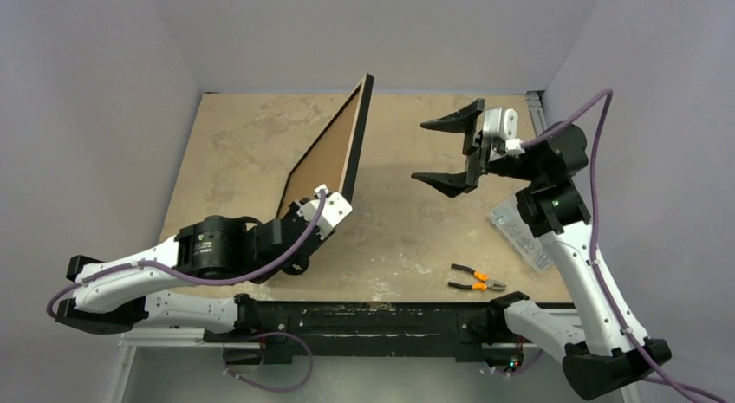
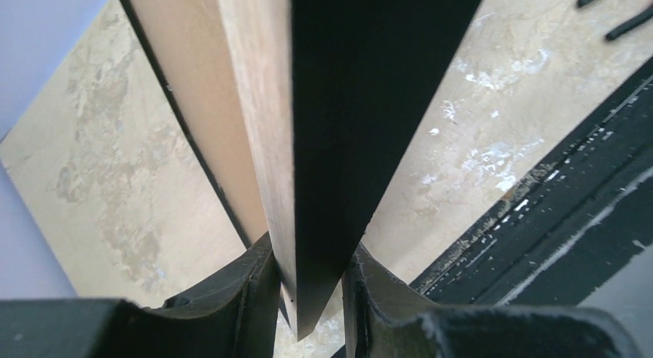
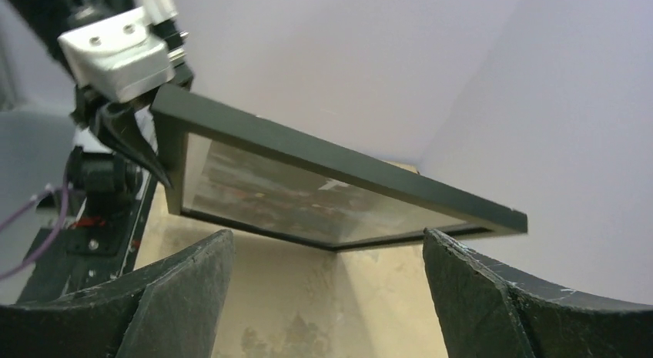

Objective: Put the photo into the frame
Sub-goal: Turn over the photo frame at the center of the board.

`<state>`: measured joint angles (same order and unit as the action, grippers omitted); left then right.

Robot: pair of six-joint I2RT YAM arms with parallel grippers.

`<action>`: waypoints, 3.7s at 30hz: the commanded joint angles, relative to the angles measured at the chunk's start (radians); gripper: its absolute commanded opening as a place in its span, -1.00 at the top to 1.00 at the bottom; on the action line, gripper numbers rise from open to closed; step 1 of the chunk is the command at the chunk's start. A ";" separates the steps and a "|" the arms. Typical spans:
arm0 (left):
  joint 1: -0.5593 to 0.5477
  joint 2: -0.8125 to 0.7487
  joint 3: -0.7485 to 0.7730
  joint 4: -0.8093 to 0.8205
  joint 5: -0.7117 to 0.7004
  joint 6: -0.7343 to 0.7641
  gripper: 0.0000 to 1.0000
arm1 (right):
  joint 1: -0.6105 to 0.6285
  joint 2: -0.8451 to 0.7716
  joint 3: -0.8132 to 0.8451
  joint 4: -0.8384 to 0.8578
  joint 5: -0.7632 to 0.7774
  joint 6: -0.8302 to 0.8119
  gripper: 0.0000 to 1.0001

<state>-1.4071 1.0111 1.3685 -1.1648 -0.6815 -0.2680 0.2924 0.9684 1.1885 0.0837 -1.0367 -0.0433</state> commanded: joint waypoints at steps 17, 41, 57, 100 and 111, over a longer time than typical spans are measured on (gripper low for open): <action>0.000 -0.117 -0.032 0.154 0.203 -0.058 1.00 | 0.451 0.361 0.414 -0.438 -0.128 -0.769 -0.76; 0.001 -0.146 -0.086 0.155 0.150 -0.094 0.96 | 0.590 0.512 0.583 -0.840 0.062 -1.086 0.79; 0.000 -0.139 0.021 0.116 -0.058 -0.137 -0.41 | 0.590 0.385 0.359 -0.563 0.120 -0.823 1.00; 0.037 0.002 -0.285 0.264 0.007 -0.546 -0.98 | -0.018 0.224 -0.374 -0.055 0.474 0.445 1.00; 0.234 0.107 -0.452 0.555 0.355 -0.505 -0.96 | -0.145 0.560 -0.339 -0.176 0.409 0.351 1.00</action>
<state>-1.2076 1.0649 0.9249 -0.7597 -0.4545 -0.7906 0.1387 1.4185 0.8528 0.0372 -0.6956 0.5472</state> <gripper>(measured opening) 0.985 0.262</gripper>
